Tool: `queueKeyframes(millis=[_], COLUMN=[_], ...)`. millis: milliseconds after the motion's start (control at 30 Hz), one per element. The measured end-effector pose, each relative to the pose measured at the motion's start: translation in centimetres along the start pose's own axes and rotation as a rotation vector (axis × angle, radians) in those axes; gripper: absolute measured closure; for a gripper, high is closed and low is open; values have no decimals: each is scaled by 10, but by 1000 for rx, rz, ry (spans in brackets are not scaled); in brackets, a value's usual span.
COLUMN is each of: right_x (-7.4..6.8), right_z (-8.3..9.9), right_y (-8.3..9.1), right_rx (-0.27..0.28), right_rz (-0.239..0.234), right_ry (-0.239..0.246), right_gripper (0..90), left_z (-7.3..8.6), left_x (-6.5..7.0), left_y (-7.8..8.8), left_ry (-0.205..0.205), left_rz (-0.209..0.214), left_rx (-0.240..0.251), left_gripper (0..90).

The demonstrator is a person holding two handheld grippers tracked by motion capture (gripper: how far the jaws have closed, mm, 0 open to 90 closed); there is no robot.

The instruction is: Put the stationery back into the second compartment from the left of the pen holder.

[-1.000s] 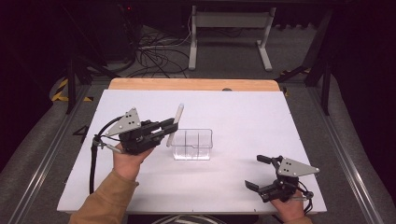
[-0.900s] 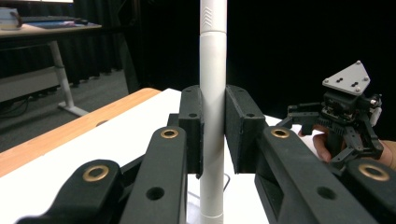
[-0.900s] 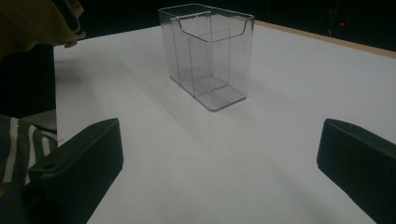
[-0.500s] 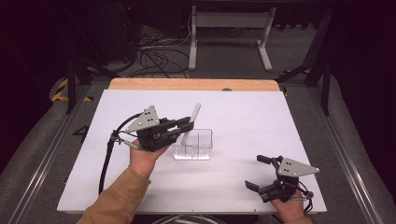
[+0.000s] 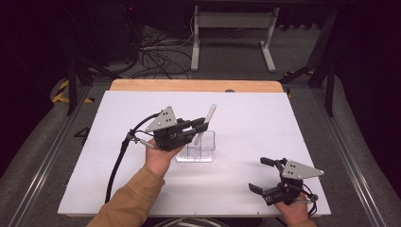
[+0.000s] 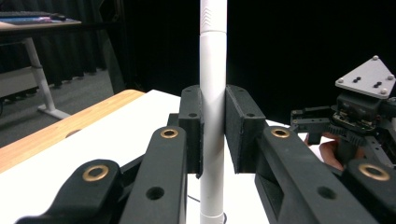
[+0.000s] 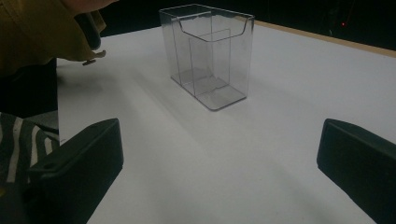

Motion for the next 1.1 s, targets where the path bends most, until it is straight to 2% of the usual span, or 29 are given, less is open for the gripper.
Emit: queueKeyframes(millis=[300,500,567,667,800,900,1100], right_x=[0,0,0,0,0,0,0], right_z=[0,0,0,0,0,0,0], right_y=[0,0,0,1,1,1,1], right_rx=[-1,0,1,3,3,3,3], right_rz=[-2,-2,-3,-4,-3,-4,-6], right_ry=[-1,1,0,0,4,5,5], right_gripper=[11,11,11,11,11,11,11], left_z=[3,5,7,11,14,17,24], left_x=[-2,-5,-5,-6,-11,-13,-21], left_y=[-8,-9,-9,-10,-10,-9,-9], left_ry=[-6,-7,-28,-71,-39,-39,-12], left_rz=[-8,-16,-14,-36,-35,-45,-60], left_rx=[16,10,18,13,-9,-13,-34], left_gripper=[783,783,784,783,783,783,783])
Point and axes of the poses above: each handheld gripper's, and its own axes: y roughly backward along the jaws, z roughly out of its underside, x roughly to its right, the point moved 1 cm from there along -y, roughly forward along the jaws, and after that the axes turned 13 degrees about y, right-handed, at the moved point
